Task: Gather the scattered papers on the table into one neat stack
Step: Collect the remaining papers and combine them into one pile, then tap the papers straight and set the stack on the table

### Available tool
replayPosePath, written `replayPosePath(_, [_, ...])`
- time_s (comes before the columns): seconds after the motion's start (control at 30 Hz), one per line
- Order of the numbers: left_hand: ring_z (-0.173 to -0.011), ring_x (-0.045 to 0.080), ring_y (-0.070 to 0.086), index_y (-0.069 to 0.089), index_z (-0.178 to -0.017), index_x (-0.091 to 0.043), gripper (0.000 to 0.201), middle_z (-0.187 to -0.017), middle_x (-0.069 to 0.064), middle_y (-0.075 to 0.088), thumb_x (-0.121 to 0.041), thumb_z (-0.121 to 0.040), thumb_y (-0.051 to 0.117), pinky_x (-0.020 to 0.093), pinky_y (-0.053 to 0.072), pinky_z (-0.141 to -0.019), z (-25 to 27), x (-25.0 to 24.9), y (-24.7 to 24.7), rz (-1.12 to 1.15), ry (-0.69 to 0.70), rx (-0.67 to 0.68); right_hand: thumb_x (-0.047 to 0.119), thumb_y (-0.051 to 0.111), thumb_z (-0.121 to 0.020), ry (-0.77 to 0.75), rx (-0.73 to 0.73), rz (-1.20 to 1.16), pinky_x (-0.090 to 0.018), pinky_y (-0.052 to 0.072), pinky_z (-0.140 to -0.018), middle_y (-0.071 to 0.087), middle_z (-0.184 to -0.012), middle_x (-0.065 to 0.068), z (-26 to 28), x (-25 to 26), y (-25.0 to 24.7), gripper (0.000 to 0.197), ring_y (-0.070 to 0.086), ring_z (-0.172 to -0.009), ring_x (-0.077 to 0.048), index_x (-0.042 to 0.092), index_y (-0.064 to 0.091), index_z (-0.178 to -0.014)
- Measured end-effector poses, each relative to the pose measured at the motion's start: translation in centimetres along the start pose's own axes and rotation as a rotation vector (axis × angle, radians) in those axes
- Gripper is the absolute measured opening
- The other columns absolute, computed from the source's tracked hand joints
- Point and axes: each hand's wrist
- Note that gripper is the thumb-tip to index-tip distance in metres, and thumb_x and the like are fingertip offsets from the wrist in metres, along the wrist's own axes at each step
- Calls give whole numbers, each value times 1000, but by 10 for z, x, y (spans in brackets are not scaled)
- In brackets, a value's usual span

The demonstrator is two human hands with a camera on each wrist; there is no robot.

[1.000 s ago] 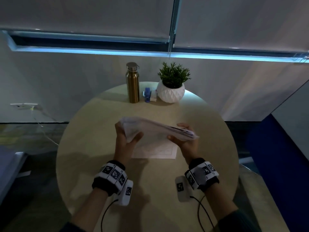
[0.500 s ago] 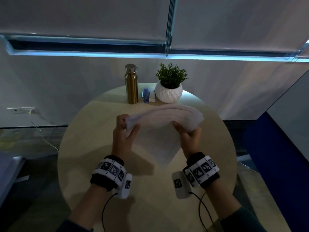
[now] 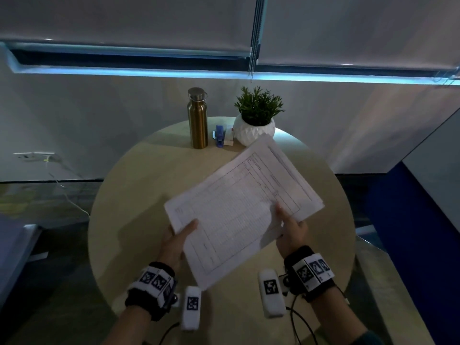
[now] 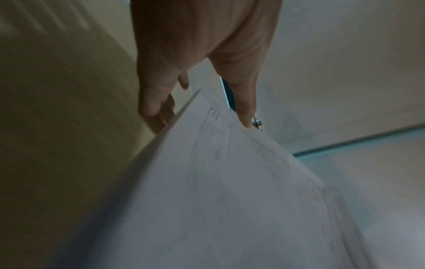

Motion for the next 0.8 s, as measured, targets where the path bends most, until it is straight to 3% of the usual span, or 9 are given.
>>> replayPosePath(0.2, [-87,19,66,64,-103,-16,20,-97,2,69,-17,-83,65,28,53,-62,12,-12,-14,-91,195,-33,20,89,-46,57,242,255,-36,59,-68,67,-114,-18,-21,1,-21,83,66,-101,-35,2,58,-121])
replayPosePath(0.27, [-81,9,67,61,-109,-12,24,-98,-1,67,-15,-84,62,24,53,-63,13,-27,-25,-125,280,-20,24,91,-41,-47,268,412,-36,60,-67,72,-101,-20,-33,13,-28,77,69,-91,-36,-3,64,-108])
replayPosePath(0.33, [-79,3,69,62,-107,-13,30,-98,-3,69,-20,-79,69,28,53,-69,11,-40,-34,-146,330,29,17,89,-48,-168,369,567,-31,60,-64,76,-85,-8,-40,28,-27,59,73,-79,-27,-3,68,-99])
replayPosePath(0.4, [-79,4,69,65,-97,-16,51,-88,-8,74,-38,-55,85,28,56,-65,8,-46,-37,-191,330,72,2,84,-56,-219,459,682,-26,59,-62,76,-76,3,-42,34,-19,43,72,-73,-16,-2,68,-96])
replayPosePath(0.47, [-79,5,68,62,-93,-16,63,-84,-10,73,-37,-40,87,21,55,-63,4,-44,-32,-283,304,69,-1,84,-56,-209,469,695,-30,59,-63,75,-74,2,-42,29,-8,33,73,-73,-18,0,71,-86])
replayPosePath(0.6, [-96,20,58,56,-105,-13,47,-104,4,62,-16,-65,79,38,48,-90,-2,-39,-20,-341,252,37,-17,76,-58,-227,443,516,-30,60,-63,75,-74,0,-41,19,-1,31,72,-74,-18,4,69,-80])
replayPosePath(0.67, [-77,11,66,61,-85,-7,23,-79,-1,70,4,-69,72,26,53,-71,-1,-42,-18,-260,231,53,-22,72,-59,-233,456,530,-24,59,-64,75,-74,0,-42,15,-7,37,71,-73,-11,8,66,-81])
replayPosePath(0.73, [-57,-5,63,60,-71,-13,28,-60,-15,67,13,-66,71,11,49,-50,-4,-36,-18,-289,278,37,-20,72,-62,-216,443,601,-18,57,-62,70,-77,0,-40,7,-14,39,68,-71,-5,13,62,-81])
replayPosePath(0.8, [-64,-3,64,61,-73,-15,29,-64,-22,67,9,-65,76,6,47,-50,-8,-26,-19,-303,309,36,-16,72,-67,-177,423,660,-19,55,-62,65,-80,0,-37,-4,-20,36,67,-66,1,17,62,-78])
Point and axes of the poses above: each hand's wrist, its own z-axis away from the middle knuckle, its own y-axis out of the palm, x = y × z
